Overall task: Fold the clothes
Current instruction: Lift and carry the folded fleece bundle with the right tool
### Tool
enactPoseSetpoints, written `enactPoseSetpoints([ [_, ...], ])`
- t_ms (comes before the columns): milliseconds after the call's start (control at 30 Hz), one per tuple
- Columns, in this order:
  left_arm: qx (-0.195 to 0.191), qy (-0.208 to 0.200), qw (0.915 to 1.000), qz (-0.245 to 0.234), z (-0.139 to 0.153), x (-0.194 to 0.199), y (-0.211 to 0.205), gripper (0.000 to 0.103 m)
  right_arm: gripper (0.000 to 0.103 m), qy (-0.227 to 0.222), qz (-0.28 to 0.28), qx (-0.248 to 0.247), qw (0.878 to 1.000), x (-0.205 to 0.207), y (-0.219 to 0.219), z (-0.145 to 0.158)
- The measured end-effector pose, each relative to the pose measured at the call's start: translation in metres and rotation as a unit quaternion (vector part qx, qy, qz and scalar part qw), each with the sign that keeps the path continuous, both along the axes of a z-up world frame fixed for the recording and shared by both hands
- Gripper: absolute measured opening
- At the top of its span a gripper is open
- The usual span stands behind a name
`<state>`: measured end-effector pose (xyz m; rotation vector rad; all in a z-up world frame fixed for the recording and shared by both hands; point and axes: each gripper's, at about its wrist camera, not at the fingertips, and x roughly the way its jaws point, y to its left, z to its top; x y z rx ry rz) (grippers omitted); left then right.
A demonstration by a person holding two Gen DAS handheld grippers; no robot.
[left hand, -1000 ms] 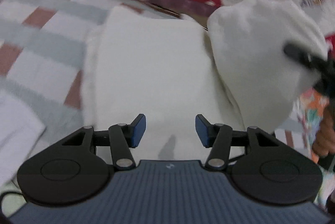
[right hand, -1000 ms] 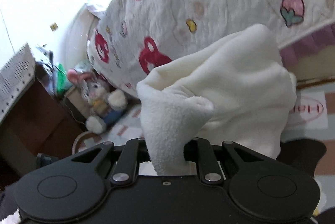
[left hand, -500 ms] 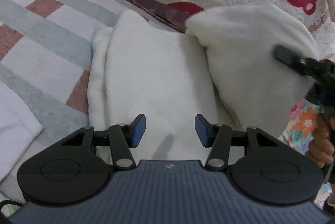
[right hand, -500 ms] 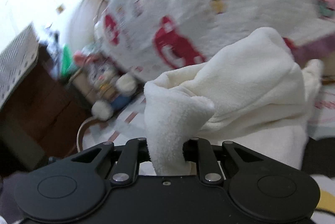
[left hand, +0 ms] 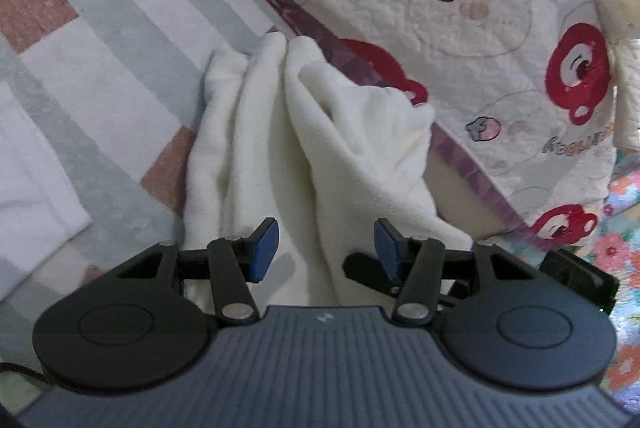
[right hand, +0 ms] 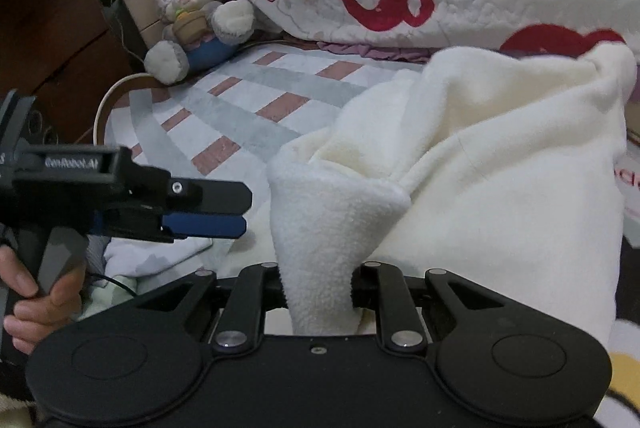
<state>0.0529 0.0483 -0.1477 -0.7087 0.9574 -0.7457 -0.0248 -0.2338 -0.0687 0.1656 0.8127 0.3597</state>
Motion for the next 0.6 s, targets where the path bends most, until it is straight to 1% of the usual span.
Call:
enactPoseSetpoints([
  [100, -0.040, 0.003, 0.9992, -0.002, 0.001, 0.002, 0.003, 0.052, 0.021, -0.014, 0.003, -0.008, 1.000, -0.003, 0.001, 0.003],
  [167, -0.066, 0.005, 0.9978, -0.003, 0.002, 0.004, 0.005, 0.052, 0.021, -0.027, 0.006, 0.000, 1.000, -0.003, 0.002, 0.008],
  [300, -0.118, 0.010, 0.9929, -0.005, 0.003, 0.007, 0.009, 0.054, 0.022, -0.066, 0.025, 0.016, 0.997, -0.007, 0.009, 0.032],
  [333, -0.135, 0.016, 0.9907, -0.001, 0.002, 0.008, 0.012, 0.054, 0.022, -0.069, 0.029, 0.017, 0.997, -0.006, 0.011, 0.037],
  [367, -0.131, 0.018, 0.9912, -0.002, 0.001, 0.008, 0.011, 0.054, 0.022, -0.073, 0.033, 0.017, 0.997, -0.005, 0.013, 0.042],
  [467, -0.112, 0.020, 0.9935, -0.006, -0.001, 0.009, 0.008, 0.054, 0.022, -0.068, 0.059, -0.008, 0.996, 0.000, 0.024, 0.035],
  [533, -0.099, 0.021, 0.9948, -0.009, -0.003, 0.009, 0.005, 0.055, 0.022, -0.045, 0.067, -0.039, 0.996, 0.001, 0.034, 0.014],
  [600, -0.086, 0.022, 0.9960, -0.012, -0.005, 0.010, 0.003, 0.056, 0.022, -0.038, 0.065, -0.066, 0.995, -0.003, 0.043, -0.001],
])
